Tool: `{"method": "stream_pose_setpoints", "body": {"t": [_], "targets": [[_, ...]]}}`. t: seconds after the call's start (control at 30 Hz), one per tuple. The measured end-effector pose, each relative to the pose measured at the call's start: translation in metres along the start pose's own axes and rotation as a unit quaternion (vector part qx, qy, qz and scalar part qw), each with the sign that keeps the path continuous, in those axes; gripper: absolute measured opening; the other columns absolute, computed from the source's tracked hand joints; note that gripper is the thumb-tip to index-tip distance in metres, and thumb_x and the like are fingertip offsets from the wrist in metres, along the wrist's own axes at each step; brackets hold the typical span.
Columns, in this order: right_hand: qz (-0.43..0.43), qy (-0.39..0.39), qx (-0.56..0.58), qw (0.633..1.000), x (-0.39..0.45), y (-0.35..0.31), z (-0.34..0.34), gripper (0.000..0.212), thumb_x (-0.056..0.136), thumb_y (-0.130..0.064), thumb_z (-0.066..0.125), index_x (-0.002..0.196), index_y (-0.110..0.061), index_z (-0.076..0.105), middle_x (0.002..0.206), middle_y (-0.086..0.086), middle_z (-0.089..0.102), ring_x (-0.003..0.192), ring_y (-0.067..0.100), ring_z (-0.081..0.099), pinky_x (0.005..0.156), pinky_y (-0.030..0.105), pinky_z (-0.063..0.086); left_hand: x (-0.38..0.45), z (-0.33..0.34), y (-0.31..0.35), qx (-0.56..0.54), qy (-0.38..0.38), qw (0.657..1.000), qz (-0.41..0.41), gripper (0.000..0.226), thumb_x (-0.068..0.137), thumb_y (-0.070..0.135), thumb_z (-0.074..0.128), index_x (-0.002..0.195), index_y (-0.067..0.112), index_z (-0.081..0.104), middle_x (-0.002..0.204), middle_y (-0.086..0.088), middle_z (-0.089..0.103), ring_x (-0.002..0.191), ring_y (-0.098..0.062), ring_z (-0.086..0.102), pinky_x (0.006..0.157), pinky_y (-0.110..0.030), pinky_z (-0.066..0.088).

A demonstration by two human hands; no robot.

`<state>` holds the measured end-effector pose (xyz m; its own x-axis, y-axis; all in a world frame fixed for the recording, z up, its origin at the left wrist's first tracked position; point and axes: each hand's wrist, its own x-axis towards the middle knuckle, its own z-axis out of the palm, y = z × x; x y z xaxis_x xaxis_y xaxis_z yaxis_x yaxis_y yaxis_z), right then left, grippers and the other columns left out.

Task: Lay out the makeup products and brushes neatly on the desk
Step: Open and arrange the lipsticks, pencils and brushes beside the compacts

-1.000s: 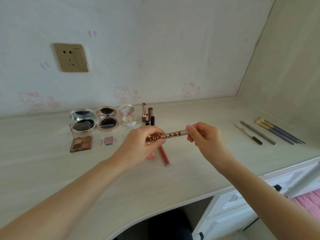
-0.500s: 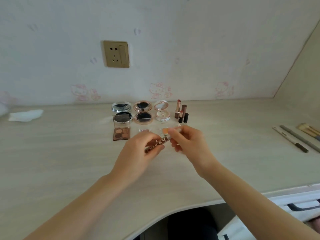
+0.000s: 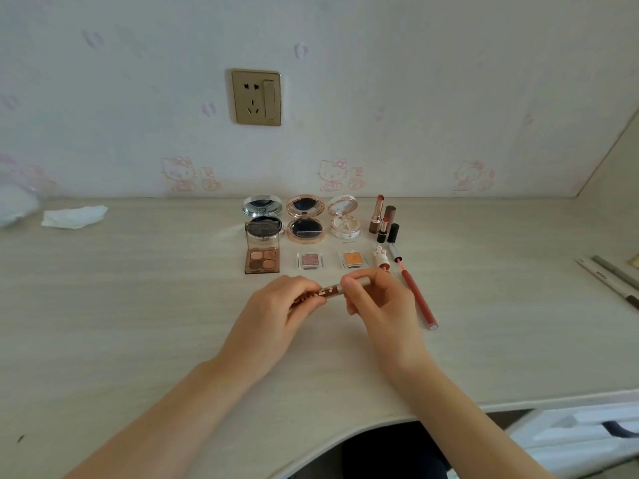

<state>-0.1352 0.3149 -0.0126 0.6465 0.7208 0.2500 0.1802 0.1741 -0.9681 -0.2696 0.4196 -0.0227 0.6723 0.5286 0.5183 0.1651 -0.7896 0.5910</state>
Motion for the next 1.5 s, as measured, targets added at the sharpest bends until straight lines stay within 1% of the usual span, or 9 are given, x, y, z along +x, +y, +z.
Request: {"method": "stream_pose_setpoints", "body": {"t": [0.2, 0.37, 0.47, 0.6, 0.77, 1.03, 1.17, 1.37, 1.5], "targets": [[-0.002, -0.046, 0.02, 0.999, -0.0051, 0.0017, -0.0024, 0.025, 0.083, -0.008, 0.067, 0.104, -0.021, 0.065, 0.088, 0.0, 0.067, 0.085, 0.012, 0.064, 0.076, 0.03, 0.054, 0.0001, 0.0008, -0.0032, 0.023, 0.031, 0.999, 0.021, 0.032, 0.087, 0.044, 0.052, 0.099, 0.019, 0.067, 0.089, 0.011, 0.064, 0.084, -0.01, 0.059, 0.073, -0.033, 0.049], [0.062, -0.031, 0.036, 0.997, -0.0038, -0.0019, -0.0021, 0.02, 0.088, -0.028, 0.063, 0.089, -0.008, 0.066, 0.072, 0.007, 0.065, 0.067, 0.015, 0.062, 0.062, 0.025, 0.052, 0.0002, 0.0005, -0.0003, 0.043, 0.033, 0.997, 0.049, 0.03, 0.088, 0.041, 0.053, 0.099, 0.017, 0.067, 0.089, 0.011, 0.063, 0.082, -0.01, 0.059, 0.073, -0.032, 0.049], [0.031, -0.023, 0.017, 0.999, -0.0035, -0.0009, -0.0019, 0.006, 0.089, -0.012, 0.063, 0.087, -0.008, 0.067, 0.077, 0.014, 0.065, 0.066, 0.013, 0.063, 0.061, 0.025, 0.051, 0.0005, -0.0001, -0.002, 0.064, 0.02, 0.996, 0.057, 0.029, 0.089, 0.041, 0.051, 0.099, 0.019, 0.067, 0.089, 0.012, 0.063, 0.082, -0.009, 0.056, 0.073, -0.03, 0.046], [0.011, -0.061, 0.022, 0.998, -0.0039, 0.0003, -0.0048, 0.017, 0.085, 0.006, 0.061, 0.093, -0.009, 0.066, 0.084, -0.003, 0.067, 0.076, 0.008, 0.063, 0.066, 0.025, 0.051, 0.0009, -0.0013, -0.0059, 0.072, 0.021, 0.996, 0.057, 0.03, 0.09, 0.043, 0.05, 0.099, 0.02, 0.067, 0.089, 0.014, 0.062, 0.082, -0.008, 0.054, 0.073, -0.03, 0.046], [0.046, -0.019, 0.034, 0.998, -0.0034, 0.0002, -0.0037, 0.007, 0.089, -0.017, 0.064, 0.093, -0.012, 0.066, 0.092, 0.01, 0.069, 0.077, 0.015, 0.067, 0.064, 0.027, 0.053, 0.0007, -0.0009, -0.0026, 0.071, 0.025, 0.995, 0.069, 0.029, 0.089, 0.041, 0.052, 0.098, 0.018, 0.067, 0.088, 0.013, 0.062, 0.082, -0.008, 0.055, 0.074, -0.03, 0.047], [-0.019, -0.026, 0.003, 0.999, -0.0055, 0.0001, -0.0037, 0.022, 0.084, 0.001, 0.065, 0.096, -0.017, 0.063, 0.096, 0.0, 0.07, 0.092, 0.012, 0.067, 0.073, 0.025, 0.054, -0.0006, 0.0003, -0.0063, 0.038, 0.018, 0.998, 0.036, 0.029, 0.089, 0.044, 0.05, 0.098, 0.022, 0.066, 0.088, 0.014, 0.063, 0.081, -0.011, 0.057, 0.071, -0.038, 0.049], [0.021, 0.0, -0.022, 1.0, -0.0029, 0.0021, -0.0037, 0.008, 0.084, -0.018, 0.069, 0.089, -0.024, 0.067, 0.099, 0.004, 0.067, 0.084, 0.013, 0.066, 0.067, 0.025, 0.055, -0.0006, -0.0001, -0.0033, 0.046, 0.018, 0.997, 0.052, 0.027, 0.089, 0.041, 0.052, 0.098, 0.02, 0.066, 0.088, 0.013, 0.062, 0.081, -0.011, 0.057, 0.071, -0.036, 0.05], [-0.024, -0.023, -0.024, 0.999, -0.005, -0.0001, -0.0031, 0.023, 0.083, -0.003, 0.069, 0.097, -0.02, 0.066, 0.096, -0.001, 0.068, 0.091, 0.01, 0.066, 0.08, 0.027, 0.055, -0.0002, -0.0004, -0.0056, 0.042, 0.004, 0.999, 0.031, 0.031, 0.09, 0.045, 0.047, 0.098, 0.022, 0.066, 0.085, 0.014, 0.061, 0.08, -0.009, 0.055, 0.071, -0.036, 0.048], [0.002, 0.007, -0.027, 1.0, -0.0037, 0.0018, -0.0016, 0.007, 0.086, -0.021, 0.067, 0.092, -0.024, 0.067, 0.1, 0.005, 0.067, 0.088, 0.011, 0.068, 0.078, 0.027, 0.055, -0.0002, -0.0018, -0.0029, 0.035, 0.011, 0.999, 0.034, 0.03, 0.089, 0.043, 0.05, 0.098, 0.02, 0.066, 0.087, 0.013, 0.062, 0.083, -0.011, 0.057, 0.072, -0.035, 0.048]]}}
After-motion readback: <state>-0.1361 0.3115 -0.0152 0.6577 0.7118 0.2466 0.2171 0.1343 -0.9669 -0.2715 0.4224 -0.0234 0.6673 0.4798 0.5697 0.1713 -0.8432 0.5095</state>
